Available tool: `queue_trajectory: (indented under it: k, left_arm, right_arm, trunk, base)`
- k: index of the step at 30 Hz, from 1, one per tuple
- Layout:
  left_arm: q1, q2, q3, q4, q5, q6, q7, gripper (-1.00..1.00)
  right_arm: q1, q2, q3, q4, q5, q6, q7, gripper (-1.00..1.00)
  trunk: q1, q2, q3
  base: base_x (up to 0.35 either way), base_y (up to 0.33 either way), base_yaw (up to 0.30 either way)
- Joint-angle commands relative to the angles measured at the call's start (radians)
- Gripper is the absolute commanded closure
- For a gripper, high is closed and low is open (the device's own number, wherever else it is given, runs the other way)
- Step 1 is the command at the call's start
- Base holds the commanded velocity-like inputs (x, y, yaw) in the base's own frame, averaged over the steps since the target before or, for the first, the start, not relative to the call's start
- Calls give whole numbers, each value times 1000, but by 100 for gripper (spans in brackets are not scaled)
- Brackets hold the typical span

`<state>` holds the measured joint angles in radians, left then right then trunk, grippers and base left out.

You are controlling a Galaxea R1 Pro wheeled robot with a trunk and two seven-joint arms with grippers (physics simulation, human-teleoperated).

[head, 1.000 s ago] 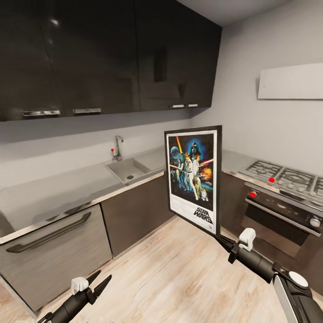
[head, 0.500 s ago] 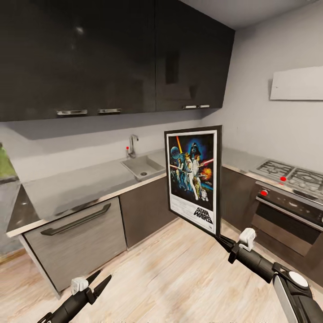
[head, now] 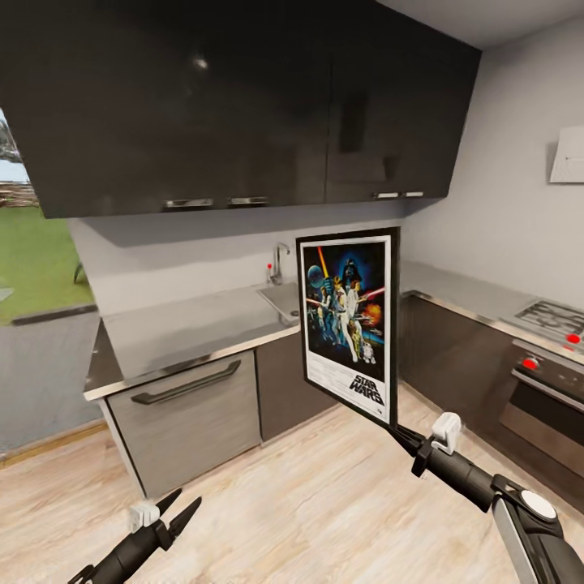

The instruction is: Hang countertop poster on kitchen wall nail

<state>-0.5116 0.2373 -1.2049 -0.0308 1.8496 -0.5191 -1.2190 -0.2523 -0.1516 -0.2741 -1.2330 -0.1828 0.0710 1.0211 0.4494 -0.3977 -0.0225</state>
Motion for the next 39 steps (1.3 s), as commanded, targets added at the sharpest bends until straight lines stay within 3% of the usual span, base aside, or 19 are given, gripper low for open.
queue_trajectory:
  k: [1,10,18,20,24,28,39]
  left_arm:
    - [-1,0,-9,-1,8,-4,0,-100]
    - [24,1,-8,0,8,-4,0,-100]
    - [201,13,4,1,9,-8,-11,-100]
    - [245,18,26,2,9,-8,-12,-100]
    - [300,16,140,2,7,-11,-15,-100]
    - [318,15,172,2,7,-13,-11,-100]
    - [324,14,184,2,8,-13,-7,-100]
  right_arm:
    - [-1,0,-1,0,-8,10,7,100]
    - [-1,0,-4,0,-7,10,7,100]
    - [-1,1,-1,3,-7,10,6,100]
    - [-1,1,0,4,-7,10,5,100]
    - [-1,1,0,4,-7,10,5,100]
    - [-1,1,0,4,-7,10,5,100]
    - [-1,2,2,4,-5,10,5,100]
  trunk:
    - [1,-2,-2]
    - [1,-2,2]
    - [1,-2,5]
    - [1,-2,6]
    - [1,-2,8]
    - [1,-2,9]
    - [1,-2,14]
  base:
    - [-66,243,277]
    - [-67,169,278]
    - [-8,19,278]
    - [-1,4,278]
    - [0,1,278]
    - [0,0,278]
    - [58,0,279]
